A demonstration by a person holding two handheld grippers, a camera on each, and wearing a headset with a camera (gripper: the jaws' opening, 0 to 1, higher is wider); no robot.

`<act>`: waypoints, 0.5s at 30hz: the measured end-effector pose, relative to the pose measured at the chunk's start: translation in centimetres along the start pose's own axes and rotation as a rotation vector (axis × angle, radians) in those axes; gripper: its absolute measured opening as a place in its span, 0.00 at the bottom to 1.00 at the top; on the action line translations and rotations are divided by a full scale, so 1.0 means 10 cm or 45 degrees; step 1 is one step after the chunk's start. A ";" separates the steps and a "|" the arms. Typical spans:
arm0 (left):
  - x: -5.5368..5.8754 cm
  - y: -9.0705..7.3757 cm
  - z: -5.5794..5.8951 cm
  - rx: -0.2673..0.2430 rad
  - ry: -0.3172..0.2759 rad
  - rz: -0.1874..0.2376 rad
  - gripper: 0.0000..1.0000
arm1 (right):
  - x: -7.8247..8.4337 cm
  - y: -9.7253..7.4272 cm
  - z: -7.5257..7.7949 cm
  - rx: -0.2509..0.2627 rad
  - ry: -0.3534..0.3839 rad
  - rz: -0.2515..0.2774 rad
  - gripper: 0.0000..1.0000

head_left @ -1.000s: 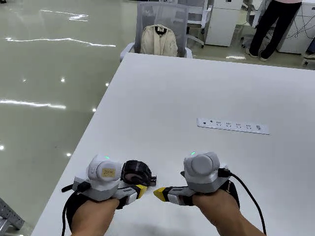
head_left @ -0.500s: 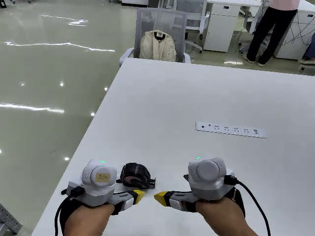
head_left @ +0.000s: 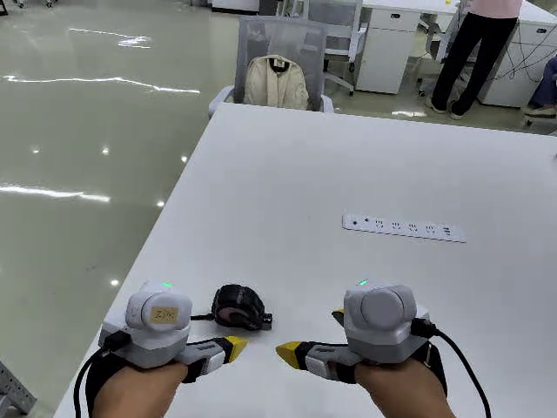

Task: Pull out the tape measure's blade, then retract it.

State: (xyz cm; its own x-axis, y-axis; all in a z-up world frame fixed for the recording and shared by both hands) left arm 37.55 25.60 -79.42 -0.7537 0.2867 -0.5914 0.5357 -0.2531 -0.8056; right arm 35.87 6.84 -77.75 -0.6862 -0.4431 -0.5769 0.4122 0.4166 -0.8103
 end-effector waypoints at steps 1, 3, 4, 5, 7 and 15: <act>0.00 -0.01 0.00 0.001 0.001 0.000 0.84 | 0.01 -0.01 0.00 0.002 -0.002 0.003 0.67; 0.01 -0.03 0.00 0.003 0.003 0.002 0.84 | 0.02 -0.03 -0.02 0.005 -0.001 0.003 0.68; 0.02 -0.04 0.01 0.007 0.001 0.003 0.84 | 0.03 -0.03 -0.02 0.006 0.002 0.003 0.68; 0.02 -0.05 0.01 0.011 0.004 0.011 0.84 | 0.04 -0.04 -0.03 0.005 0.004 0.004 0.69; 0.03 -0.06 0.01 0.015 0.004 0.017 0.84 | 0.05 -0.06 -0.04 0.007 0.006 0.006 0.69; 0.11 -0.13 -0.02 0.031 -0.008 0.015 0.88 | 0.08 -0.19 -0.10 0.013 0.017 0.026 0.70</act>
State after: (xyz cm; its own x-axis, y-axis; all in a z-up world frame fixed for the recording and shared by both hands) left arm 36.13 26.37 -79.01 -0.7499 0.2779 -0.6003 0.5352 -0.2785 -0.7975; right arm 33.96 6.48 -76.52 -0.6857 -0.4240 -0.5916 0.4319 0.4173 -0.7996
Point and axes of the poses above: the centre of the closed fingertips' face, and the gripper's own axes: y roughly forward along the fingers, z roughly to its right, x roughly out of its underside, the point moved 4 cm from there along -y, roughly backward along the fingers, and after that the axes turned 15 degrees about -z, right-handed, at the moved point
